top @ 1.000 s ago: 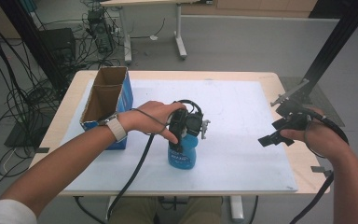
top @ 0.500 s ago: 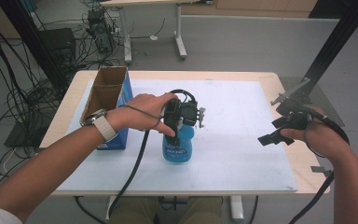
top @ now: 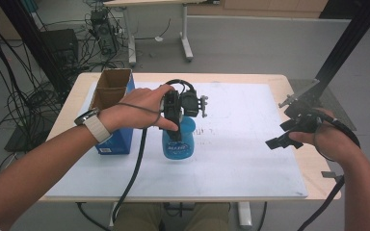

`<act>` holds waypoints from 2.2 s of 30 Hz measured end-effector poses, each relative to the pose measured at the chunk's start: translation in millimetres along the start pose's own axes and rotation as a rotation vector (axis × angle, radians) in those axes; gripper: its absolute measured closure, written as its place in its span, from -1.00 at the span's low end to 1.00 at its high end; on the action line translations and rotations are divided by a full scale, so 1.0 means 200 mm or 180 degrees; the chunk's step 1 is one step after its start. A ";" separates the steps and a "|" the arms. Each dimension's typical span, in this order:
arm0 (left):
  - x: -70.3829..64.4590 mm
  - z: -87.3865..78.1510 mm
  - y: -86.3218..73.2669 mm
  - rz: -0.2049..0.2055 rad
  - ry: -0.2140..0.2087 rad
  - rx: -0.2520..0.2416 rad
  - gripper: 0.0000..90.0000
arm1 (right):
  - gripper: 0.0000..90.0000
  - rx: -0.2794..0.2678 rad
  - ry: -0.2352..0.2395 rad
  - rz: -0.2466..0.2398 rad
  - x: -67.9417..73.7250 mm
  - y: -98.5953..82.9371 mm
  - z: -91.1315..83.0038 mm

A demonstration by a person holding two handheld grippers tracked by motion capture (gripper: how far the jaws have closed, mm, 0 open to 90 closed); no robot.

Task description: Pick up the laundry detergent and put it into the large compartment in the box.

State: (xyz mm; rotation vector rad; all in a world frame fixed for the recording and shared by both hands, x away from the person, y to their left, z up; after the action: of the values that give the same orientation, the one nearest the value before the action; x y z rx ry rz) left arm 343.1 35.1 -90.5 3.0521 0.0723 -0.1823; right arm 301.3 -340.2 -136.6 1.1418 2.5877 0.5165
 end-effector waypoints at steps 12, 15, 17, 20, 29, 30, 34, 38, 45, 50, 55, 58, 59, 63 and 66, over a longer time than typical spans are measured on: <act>0.00 -0.15 -0.03 -0.0304 0.0046 -0.0019 -0.16 | -0.78 -0.0024 -0.0002 -0.0021 0.01 0.01 0.00; 0.00 -0.18 -0.04 -0.0399 0.0052 -0.0057 -0.16 | -0.78 -0.0041 -0.0004 -0.0016 0.00 0.01 -0.01; 0.01 -0.20 -0.04 -0.0452 0.0051 -0.0060 -0.16 | -0.78 -0.0050 -0.0005 -0.0022 0.01 0.02 -0.01; 0.01 -0.22 -0.04 -0.0520 0.0060 -0.0050 -0.16 | -0.78 -0.0061 0.0000 -0.0037 0.01 0.02 -0.01; 0.05 -0.31 -0.05 -0.0782 0.0014 -0.0032 -0.16 | -0.78 -0.0065 -0.0004 -0.0059 0.01 0.05 -0.01; 0.06 -0.32 -0.05 -0.0826 0.0003 -0.0035 -0.16 | -0.78 -0.0073 -0.0001 -0.0064 0.01 0.05 0.00; 0.08 -0.35 -0.08 -0.0979 0.0008 -0.0103 -0.16 | -0.78 -0.0082 0.0010 -0.0079 0.01 0.06 0.00; 0.08 -0.38 -0.09 -0.1104 0.0044 -0.0100 -0.16 | -0.78 -0.0084 0.0013 -0.0097 0.02 0.07 0.01; 0.10 -0.45 -0.10 -0.1340 0.0063 -0.0119 -0.16 | -0.77 -0.0083 0.0003 -0.0106 0.02 0.08 0.00; 0.11 -0.51 -0.11 -0.1504 0.0096 -0.0130 -0.16 | -0.77 -0.0068 -0.0018 -0.0112 0.02 0.09 0.00; 0.13 -0.55 -0.13 -0.1647 0.0103 -0.0129 -0.16 | -0.77 -0.0080 -0.0014 -0.0129 0.02 0.10 0.01; 0.15 -0.58 -0.16 -0.1743 0.0057 -0.0178 -0.16 | -0.77 -0.0096 -0.0008 -0.0135 0.02 0.11 0.02; 0.16 -0.59 -0.18 -0.1792 0.0040 -0.0214 -0.16 | -0.77 -0.0090 -0.0005 -0.0135 0.02 0.11 0.03; 0.18 -0.64 -0.23 -0.1978 0.0015 -0.0313 -0.16 | -0.77 -0.0084 0.0009 -0.0174 0.02 0.13 0.04; 0.18 -0.67 -0.25 -0.2090 0.0053 -0.0337 -0.16 | -0.77 -0.0089 0.0010 -0.0196 0.02 0.14 0.05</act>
State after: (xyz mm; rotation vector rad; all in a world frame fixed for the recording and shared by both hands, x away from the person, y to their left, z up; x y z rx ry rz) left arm 392.6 98.7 32.8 2.8046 1.0433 -0.1812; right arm 320.6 -316.6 -133.0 1.0495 2.6008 0.5391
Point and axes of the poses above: each handheld gripper's, and its own axes: z roughly forward along the jaws, y roughly out of its top, x roughly to its left, the point moved 1 cm from there along z, roughly forward along the jaws, and after that the axes turned 12 degrees about -y, right-handed, at the moved point
